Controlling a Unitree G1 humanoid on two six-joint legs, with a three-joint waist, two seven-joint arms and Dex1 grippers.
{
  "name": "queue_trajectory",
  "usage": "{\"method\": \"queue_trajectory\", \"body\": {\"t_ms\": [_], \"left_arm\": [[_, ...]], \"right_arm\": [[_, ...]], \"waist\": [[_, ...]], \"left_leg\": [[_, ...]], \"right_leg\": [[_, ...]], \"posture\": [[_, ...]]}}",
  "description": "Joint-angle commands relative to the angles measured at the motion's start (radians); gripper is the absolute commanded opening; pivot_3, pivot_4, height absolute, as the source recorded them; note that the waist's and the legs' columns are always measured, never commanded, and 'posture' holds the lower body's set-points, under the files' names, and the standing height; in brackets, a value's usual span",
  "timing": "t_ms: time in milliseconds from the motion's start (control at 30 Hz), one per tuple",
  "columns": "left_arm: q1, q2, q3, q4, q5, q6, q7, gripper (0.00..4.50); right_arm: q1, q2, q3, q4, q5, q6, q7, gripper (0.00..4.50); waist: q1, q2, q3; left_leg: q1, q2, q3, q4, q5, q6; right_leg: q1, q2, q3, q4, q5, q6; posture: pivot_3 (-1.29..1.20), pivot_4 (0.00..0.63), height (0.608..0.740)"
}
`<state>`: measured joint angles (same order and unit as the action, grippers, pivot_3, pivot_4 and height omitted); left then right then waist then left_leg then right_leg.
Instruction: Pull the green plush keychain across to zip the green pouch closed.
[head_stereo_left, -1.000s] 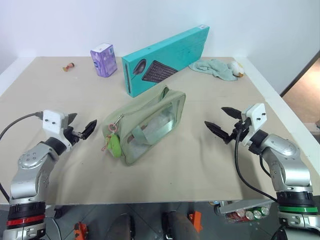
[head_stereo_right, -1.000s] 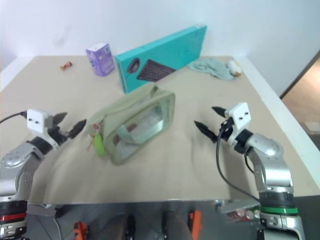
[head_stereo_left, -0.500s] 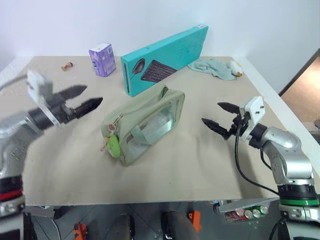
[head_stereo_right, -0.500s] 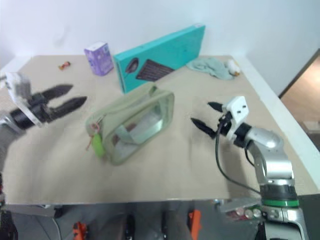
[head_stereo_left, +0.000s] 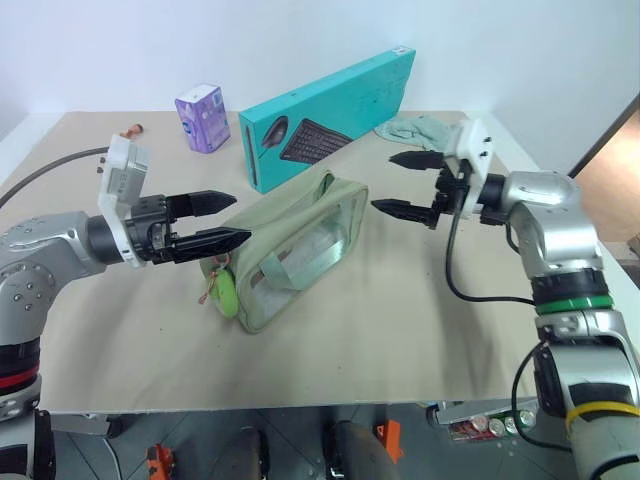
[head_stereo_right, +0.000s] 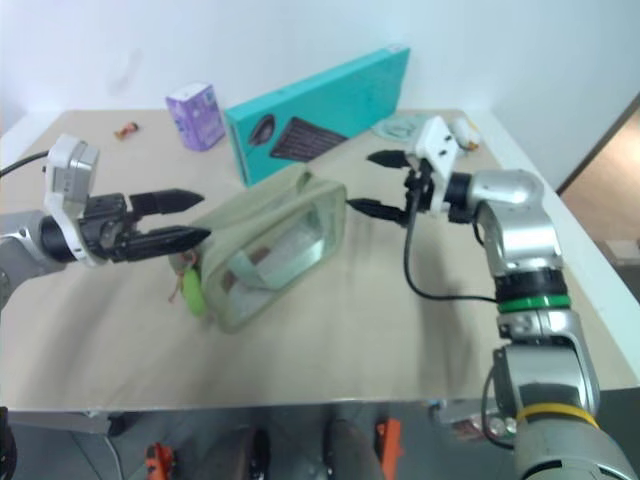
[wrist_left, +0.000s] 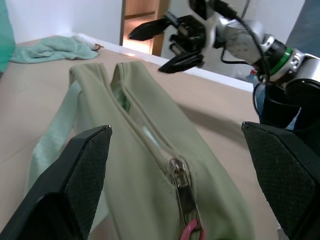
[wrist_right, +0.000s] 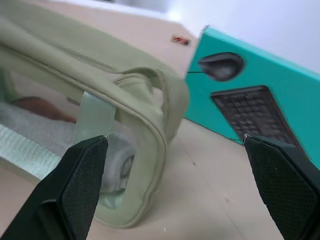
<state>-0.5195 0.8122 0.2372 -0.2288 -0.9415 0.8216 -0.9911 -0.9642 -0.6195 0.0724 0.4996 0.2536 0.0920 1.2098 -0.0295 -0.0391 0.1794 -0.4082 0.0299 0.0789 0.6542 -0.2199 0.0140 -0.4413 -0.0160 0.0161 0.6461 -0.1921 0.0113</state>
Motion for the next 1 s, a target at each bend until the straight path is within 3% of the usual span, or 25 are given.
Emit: {"method": "queue_trajectory", "body": {"t_ms": [33, 233, 333, 700, 800, 1000], "left_arm": [[-0.006, 0.005, 0.023, -0.034, -0.001, -0.019, 0.006, 4.32], [0.010, 0.008, 0.048, -0.046, -0.001, -0.025, 0.027, 4.32], [0.022, 0.008, 0.052, -0.058, 0.000, -0.030, 0.037, 4.50], [0.028, 0.008, 0.045, -0.049, 0.017, -0.052, 0.048, 4.50], [0.013, 0.005, 0.033, -0.030, 0.031, -0.064, 0.040, 4.50], [-0.013, 0.011, 0.011, 0.043, 0.084, -0.106, -0.006, 4.50]], "right_arm": [[-0.079, 0.044, 0.031, 0.065, -0.017, -0.034, 0.073, 4.50], [-0.135, 0.117, 0.047, 0.160, -0.035, -0.070, 0.123, 4.50], [-0.159, 0.133, 0.039, 0.197, -0.034, -0.072, 0.140, 3.71], [-0.167, 0.121, 0.011, 0.204, -0.025, -0.046, 0.176, 0.06], [-0.128, 0.095, -0.002, 0.123, -0.011, -0.007, 0.168, 0.06], [0.017, -0.027, -0.060, -0.263, 0.072, 0.233, 0.110, 0.06]], "waist": [[-0.001, 0.000, 0.000], [-0.001, 0.000, 0.000], [-0.001, 0.000, 0.000], [-0.001, 0.001, 0.000], [-0.001, 0.001, 0.000], [0.010, 0.001, 0.001]], "left_leg": [[0.000, 0.000, 0.000, 0.000, 0.000, 0.000], [-0.001, 0.000, -0.001, 0.000, 0.000, 0.000], [-0.001, 0.000, 0.000, 0.000, 0.000, 0.000], [-0.001, 0.000, 0.000, 0.000, 0.000, 0.000], [0.000, 0.000, 0.000, 0.000, 0.000, 0.000], [-0.002, -0.001, 0.000, 0.000, 0.000, -0.001]], "right_leg": [[0.000, 0.000, 0.000, 0.000, 0.000, 0.000], [0.000, 0.000, 0.000, 0.000, 0.000, 0.000], [0.000, -0.001, 0.000, 0.000, 0.000, 0.000], [0.000, -0.001, 0.000, 0.001, 0.000, -0.001], [0.000, -0.001, -0.001, 0.001, 0.000, -0.001], [-0.001, -0.003, -0.002, 0.001, -0.001, 0.000]], "posture": [[0.00, 0.150, 0.740], [0.00, 0.150, 0.740], [0.00, 0.150, 0.740], [0.00, 0.150, 0.740], [0.00, 0.150, 0.740], [0.00, 0.150, 0.740]]}}
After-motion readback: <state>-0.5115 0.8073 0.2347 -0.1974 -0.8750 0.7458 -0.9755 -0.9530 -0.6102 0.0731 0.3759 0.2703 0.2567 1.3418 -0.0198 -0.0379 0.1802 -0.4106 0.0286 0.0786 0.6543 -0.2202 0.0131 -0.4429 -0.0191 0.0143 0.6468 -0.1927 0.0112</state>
